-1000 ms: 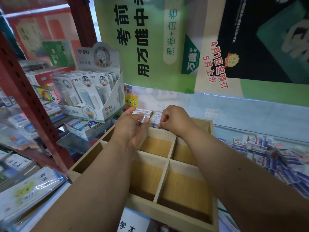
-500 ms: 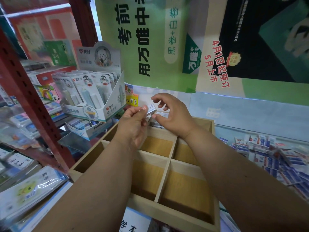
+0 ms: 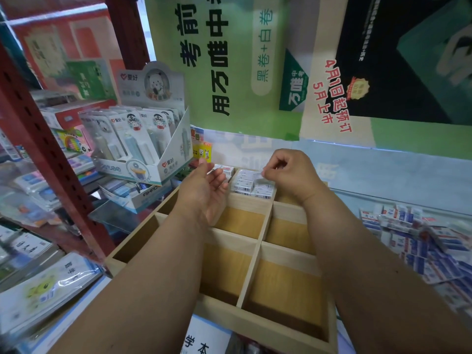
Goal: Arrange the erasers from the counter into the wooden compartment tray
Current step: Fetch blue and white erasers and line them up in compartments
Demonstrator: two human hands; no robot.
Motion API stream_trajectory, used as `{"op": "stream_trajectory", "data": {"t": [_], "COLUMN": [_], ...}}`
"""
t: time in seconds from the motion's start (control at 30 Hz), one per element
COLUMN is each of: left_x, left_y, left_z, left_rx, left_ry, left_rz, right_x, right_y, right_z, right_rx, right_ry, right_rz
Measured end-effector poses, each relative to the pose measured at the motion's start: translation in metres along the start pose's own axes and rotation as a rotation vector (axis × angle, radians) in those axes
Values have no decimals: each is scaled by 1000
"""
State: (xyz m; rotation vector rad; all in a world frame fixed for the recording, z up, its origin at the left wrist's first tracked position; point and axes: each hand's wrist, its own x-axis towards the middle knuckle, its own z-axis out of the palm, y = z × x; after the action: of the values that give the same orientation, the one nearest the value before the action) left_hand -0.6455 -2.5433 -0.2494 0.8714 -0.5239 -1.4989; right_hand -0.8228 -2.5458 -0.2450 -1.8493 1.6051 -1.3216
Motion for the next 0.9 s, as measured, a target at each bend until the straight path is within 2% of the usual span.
{"op": "stream_trajectory", "data": {"t": [0.13, 0.3, 0.6, 0.7, 0.83, 0.9], "left_x": [1, 1, 3, 5, 5, 5], "left_y": [-1, -2, -1, -2, -2, -2], "left_z": [-1, -1, -1, -2, -2, -3], "left_rx": [6, 16, 10, 10, 2, 1], "left_ry": [13, 13, 10, 10, 6, 3], "left_rz": [1, -5, -11, -10, -12, -13], "right_x": [0, 1, 3, 2, 8, 9], "right_y": [2, 3, -2, -7, -16, -16], "right_z": [2, 2, -3, -5, -1, 2], "right_rx": [-129, -209, -205, -287, -535, -543], "right_ry": [-124, -194, -221, -225, -347, -350], "right_rz": [99, 168, 274, 262, 316, 336]}}
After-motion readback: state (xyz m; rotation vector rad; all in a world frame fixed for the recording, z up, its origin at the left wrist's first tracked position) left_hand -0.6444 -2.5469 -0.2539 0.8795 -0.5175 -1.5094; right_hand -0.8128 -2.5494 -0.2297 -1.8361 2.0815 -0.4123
